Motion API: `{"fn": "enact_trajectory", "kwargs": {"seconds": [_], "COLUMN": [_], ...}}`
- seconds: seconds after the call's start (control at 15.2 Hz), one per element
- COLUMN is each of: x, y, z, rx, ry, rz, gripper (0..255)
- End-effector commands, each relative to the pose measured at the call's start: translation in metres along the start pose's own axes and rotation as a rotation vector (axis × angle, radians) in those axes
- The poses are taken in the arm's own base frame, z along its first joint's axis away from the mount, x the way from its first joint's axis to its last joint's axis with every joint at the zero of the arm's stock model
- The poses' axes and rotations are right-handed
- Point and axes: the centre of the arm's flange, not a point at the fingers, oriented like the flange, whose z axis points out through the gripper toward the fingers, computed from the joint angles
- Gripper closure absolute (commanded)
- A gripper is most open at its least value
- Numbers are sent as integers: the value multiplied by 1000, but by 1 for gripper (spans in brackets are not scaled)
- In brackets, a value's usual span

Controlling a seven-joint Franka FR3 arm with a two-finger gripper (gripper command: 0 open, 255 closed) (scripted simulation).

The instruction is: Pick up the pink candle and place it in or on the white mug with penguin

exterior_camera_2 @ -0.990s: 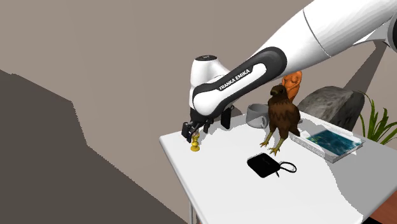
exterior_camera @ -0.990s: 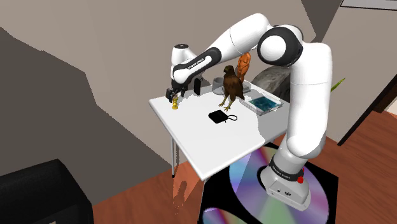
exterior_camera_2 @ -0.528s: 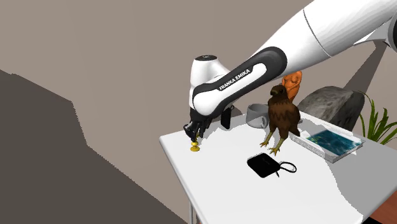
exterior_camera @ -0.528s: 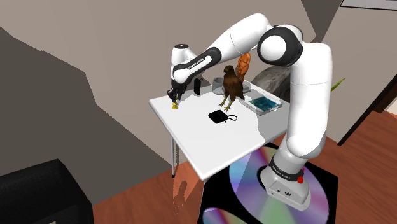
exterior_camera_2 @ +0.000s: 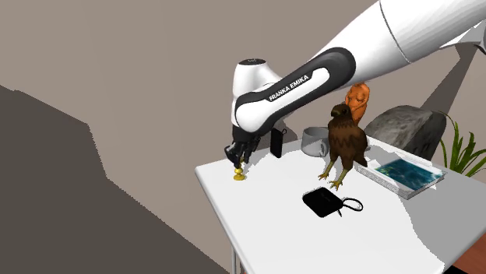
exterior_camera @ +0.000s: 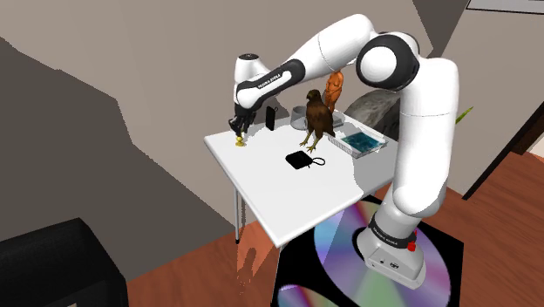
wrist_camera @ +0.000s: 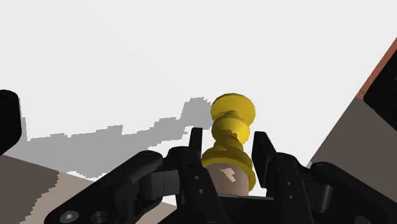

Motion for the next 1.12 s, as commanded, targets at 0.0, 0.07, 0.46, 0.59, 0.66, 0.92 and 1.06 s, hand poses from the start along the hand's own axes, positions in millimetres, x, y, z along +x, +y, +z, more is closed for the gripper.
{"fn": "enact_trajectory", "kwargs": {"seconds": [0.0,0.07,0.46,0.59,0.66,0.92,1.06], "x": [1,2,8,10,11,15,17], "y": [0,1,3,3,4,5,6], "z": [-10,-15,-46,-57,-62,-83,-93], "rx": [0,0,0,0,0,0,0], "ry": [0,0,0,0,0,0,0], "rz": [0,0,0,0,0,0,0], "gripper": [255,255,255,255,255,255,255]}}
